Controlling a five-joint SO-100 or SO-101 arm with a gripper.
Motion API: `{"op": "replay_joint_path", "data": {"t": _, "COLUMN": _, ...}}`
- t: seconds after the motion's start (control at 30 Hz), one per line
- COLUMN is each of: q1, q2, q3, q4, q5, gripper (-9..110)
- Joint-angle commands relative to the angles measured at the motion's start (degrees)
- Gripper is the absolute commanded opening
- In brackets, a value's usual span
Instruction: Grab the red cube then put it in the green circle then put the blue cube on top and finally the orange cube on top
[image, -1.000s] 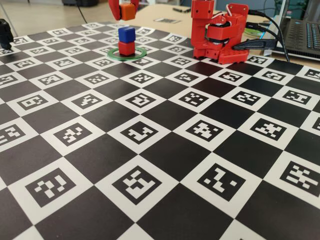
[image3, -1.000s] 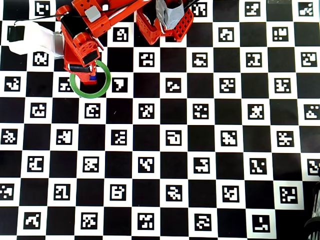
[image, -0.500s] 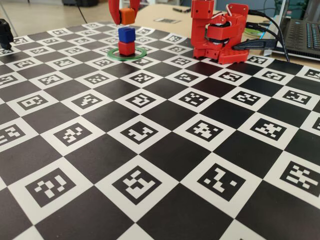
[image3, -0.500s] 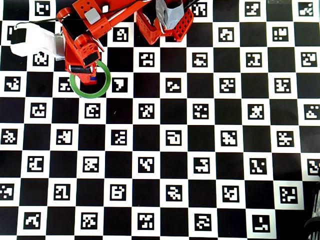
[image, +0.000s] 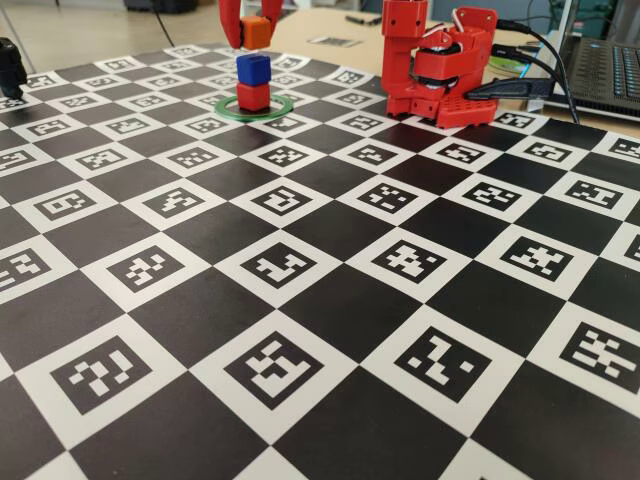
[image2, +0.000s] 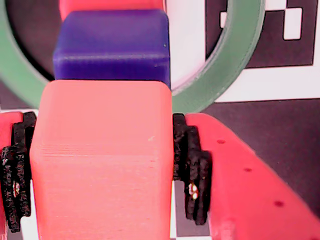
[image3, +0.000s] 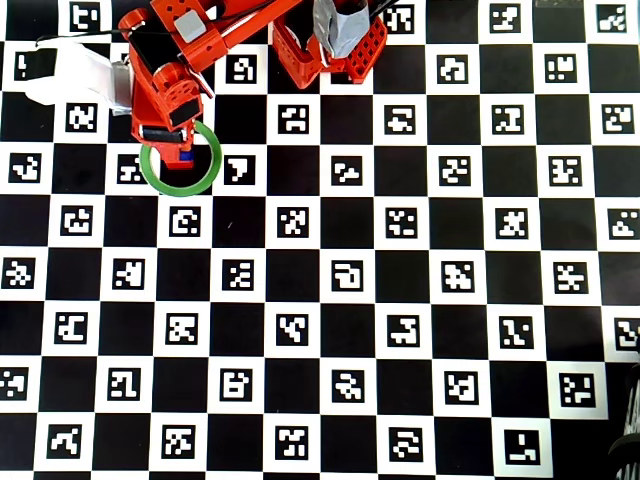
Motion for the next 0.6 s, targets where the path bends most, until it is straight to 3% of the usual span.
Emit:
{"op": "replay_joint_path", "data": {"t": 0.0, "q1": -0.35, "q2": 4.31, "q3": -0.44, "q4": -0.53, "q5": 0.62, "gripper": 10}}
{"op": "replay_joint_path", "data": {"t": 0.57, "q1": -0.26, "q2": 4.31, "q3": 1.05, "q4": -2.55, "q5": 0.62, "gripper": 10}}
